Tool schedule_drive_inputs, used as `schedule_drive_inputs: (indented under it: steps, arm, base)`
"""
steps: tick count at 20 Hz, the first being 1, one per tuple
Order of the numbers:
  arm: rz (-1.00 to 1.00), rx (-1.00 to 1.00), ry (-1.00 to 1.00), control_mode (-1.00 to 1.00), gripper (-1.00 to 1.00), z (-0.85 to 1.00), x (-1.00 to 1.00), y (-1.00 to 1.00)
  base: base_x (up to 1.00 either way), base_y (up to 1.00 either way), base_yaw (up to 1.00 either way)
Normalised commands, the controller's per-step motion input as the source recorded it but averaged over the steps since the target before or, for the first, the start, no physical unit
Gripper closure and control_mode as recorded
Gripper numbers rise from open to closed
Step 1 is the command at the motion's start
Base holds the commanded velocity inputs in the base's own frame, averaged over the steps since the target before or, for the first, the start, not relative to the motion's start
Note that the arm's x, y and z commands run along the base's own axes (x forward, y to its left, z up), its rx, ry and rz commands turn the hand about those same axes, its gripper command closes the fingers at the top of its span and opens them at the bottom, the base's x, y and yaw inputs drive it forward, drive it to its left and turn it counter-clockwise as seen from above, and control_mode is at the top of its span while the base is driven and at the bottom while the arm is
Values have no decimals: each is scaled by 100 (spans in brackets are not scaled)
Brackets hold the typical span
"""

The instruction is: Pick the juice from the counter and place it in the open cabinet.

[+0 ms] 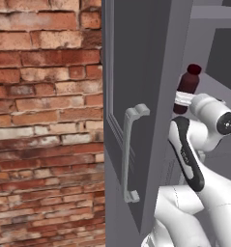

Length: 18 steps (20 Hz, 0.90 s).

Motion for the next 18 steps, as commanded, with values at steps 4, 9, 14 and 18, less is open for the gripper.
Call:
schedule_drive_inputs:
  steps: [4, 9, 14, 18]
  arm:
    - [0, 0, 0, -100, 100, -28, 34, 20]
    - [0, 0, 0, -100, 100, -29, 30, 12]
    - [0, 0, 0, -100, 100, -27, 21, 4]
    - [0, 0, 0, -100, 100, -30, 5, 0]
  base:
    - [0, 0, 0]
    - [0, 0, 0]
    - [0, 0, 0]
    - [0, 0, 0]
